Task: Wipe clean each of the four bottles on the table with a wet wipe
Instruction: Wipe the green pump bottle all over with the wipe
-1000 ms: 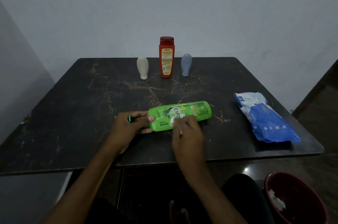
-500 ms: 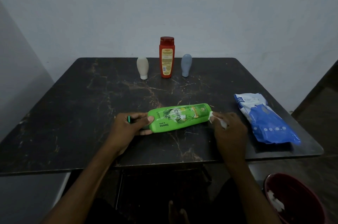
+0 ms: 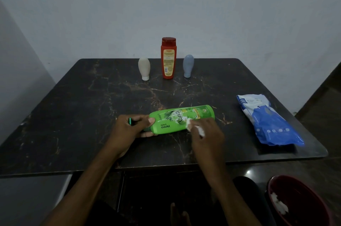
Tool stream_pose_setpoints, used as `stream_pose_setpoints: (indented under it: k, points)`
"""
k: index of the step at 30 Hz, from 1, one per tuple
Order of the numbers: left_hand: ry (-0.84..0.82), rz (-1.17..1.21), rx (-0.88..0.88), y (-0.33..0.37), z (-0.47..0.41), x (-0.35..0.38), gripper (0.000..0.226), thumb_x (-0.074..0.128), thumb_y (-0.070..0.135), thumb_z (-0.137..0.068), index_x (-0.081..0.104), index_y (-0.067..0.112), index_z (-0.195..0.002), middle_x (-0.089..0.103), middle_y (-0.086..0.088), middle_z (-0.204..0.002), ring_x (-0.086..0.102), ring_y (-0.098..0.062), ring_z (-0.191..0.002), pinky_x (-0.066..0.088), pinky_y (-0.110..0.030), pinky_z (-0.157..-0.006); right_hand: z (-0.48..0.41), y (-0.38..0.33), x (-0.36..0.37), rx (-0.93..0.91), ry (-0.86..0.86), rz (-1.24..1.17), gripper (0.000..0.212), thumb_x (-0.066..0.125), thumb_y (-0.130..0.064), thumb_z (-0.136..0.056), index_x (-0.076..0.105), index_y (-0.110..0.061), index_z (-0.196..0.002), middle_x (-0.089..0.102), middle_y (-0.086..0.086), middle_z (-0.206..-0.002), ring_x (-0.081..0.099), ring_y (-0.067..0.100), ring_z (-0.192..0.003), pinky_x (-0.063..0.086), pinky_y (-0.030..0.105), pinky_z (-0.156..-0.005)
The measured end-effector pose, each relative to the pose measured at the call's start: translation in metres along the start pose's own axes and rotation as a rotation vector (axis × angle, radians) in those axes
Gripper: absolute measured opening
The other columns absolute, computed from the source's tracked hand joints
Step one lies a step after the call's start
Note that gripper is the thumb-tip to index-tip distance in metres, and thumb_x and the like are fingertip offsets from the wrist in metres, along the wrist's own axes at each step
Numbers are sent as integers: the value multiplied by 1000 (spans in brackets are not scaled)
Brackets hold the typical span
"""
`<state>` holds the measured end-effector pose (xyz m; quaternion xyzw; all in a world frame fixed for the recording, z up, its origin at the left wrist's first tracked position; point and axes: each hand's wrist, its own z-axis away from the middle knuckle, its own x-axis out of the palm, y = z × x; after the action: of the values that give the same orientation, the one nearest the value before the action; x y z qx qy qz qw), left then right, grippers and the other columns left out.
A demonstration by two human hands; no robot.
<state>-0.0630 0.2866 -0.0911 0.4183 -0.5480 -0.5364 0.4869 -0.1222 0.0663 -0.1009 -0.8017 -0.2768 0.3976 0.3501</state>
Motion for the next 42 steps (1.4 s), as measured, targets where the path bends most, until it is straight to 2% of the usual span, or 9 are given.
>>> stream_pose_setpoints:
  k: [5,7,10,15,20,26,32,37,42]
  points:
    - [-14,-35,13,1,1,1,26,66,9,-93,71,-2,-117,77,-13,-110,75,-30,-103,63,-38,-83,-27,25,-33,103,144,36,11,67,-13,-90,72,-15,-99,61,-3,-91,60,3,-80,41,4,-70]
    - [-22,-54,22,1,1,2,28,66,9,-93,70,-2,-119,77,-13,-111,75,-30,-104,63,-41,-86,-24,19,-27,83,130,47,10,66,-13,-90,72,-15,-99,61,-3,-92,60,6,-80,43,7,-71]
    - [-20,-64,42,2,4,4,29,66,7,-93,69,-2,-121,77,-13,-111,75,-30,-103,63,-40,-84,-6,-4,-1,79,24,66,13,62,-14,-93,71,-16,-103,56,-7,-100,52,-6,-79,42,6,-66]
    - [1,-84,83,5,8,8,28,68,5,-92,71,0,-120,78,-12,-109,75,-29,-102,63,-40,-85,30,-43,40,-209,-58,43,12,58,-10,-94,70,-12,-98,54,-1,-97,55,9,-78,45,18,-72]
    - [7,-89,97,6,9,9,24,66,3,-94,72,2,-117,79,-10,-105,76,-27,-98,63,-29,-78,29,-45,48,-312,-101,30,11,60,-12,-95,71,-8,-98,54,0,-93,55,11,-77,50,27,-69]
    - [10,-95,84,6,9,10,22,64,4,-94,73,6,-114,79,-5,-104,76,-24,-98,64,-33,-79,12,-34,31,-186,-5,31,14,61,-11,-93,73,-12,-98,55,-5,-95,55,5,-78,49,20,-70]
    - [15,-132,132,8,12,10,22,61,-1,-96,73,6,-113,80,1,-98,76,-15,-94,60,-20,-70,28,-54,48,-319,-126,105,13,59,-12,-94,71,-9,-100,53,0,-93,55,13,-76,50,25,-65]
    - [31,-104,93,4,9,10,22,62,0,-96,73,4,-115,79,-8,-105,76,-27,-99,64,-37,-80,7,-36,32,-156,-27,86,14,59,-14,-95,72,-13,-99,54,-3,-95,57,11,-76,54,33,-68]
    - [32,-156,117,3,10,10,21,64,3,-96,74,8,-113,79,-4,-103,76,-24,-98,64,-32,-80,21,-56,49,-252,-70,106,14,60,-13,-94,70,-8,-102,55,3,-100,59,16,-77,55,32,-67]
